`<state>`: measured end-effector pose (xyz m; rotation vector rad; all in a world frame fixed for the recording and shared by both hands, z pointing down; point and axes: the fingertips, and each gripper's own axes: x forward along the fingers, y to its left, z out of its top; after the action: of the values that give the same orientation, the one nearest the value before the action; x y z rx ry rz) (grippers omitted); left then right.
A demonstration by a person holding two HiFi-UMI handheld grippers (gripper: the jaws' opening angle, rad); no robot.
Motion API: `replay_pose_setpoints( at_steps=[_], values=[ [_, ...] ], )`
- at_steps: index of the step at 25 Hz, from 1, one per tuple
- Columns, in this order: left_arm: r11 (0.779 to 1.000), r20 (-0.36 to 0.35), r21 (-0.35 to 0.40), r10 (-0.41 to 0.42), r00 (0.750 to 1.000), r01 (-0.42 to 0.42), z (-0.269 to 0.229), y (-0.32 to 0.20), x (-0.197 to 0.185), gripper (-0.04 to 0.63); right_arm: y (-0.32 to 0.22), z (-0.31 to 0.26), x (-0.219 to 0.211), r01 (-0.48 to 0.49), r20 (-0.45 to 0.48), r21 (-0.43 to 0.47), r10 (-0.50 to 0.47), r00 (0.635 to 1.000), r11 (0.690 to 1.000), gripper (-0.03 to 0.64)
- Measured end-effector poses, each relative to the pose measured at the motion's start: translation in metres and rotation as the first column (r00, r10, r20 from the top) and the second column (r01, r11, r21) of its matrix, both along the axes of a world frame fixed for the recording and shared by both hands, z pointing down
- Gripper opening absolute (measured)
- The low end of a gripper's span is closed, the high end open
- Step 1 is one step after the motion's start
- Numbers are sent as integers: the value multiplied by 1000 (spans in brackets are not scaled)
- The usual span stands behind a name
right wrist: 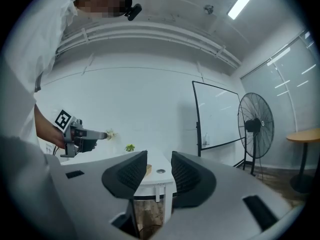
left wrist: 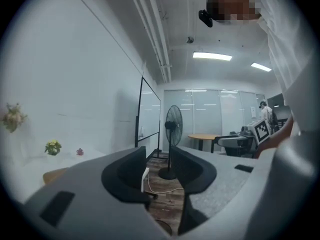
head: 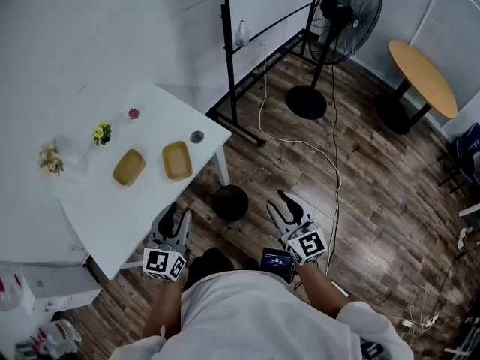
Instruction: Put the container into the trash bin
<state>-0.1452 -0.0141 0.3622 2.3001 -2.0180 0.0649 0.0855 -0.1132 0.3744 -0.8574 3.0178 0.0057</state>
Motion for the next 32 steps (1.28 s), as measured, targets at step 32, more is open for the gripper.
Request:
replay_pose_setpoints(
  at_steps=[32],
  values=[
    [758,-378,-545,-603,702,358,180,-18,-421,152,-173,67,-379,361,-186,-154,-386,904,920,161]
  ],
)
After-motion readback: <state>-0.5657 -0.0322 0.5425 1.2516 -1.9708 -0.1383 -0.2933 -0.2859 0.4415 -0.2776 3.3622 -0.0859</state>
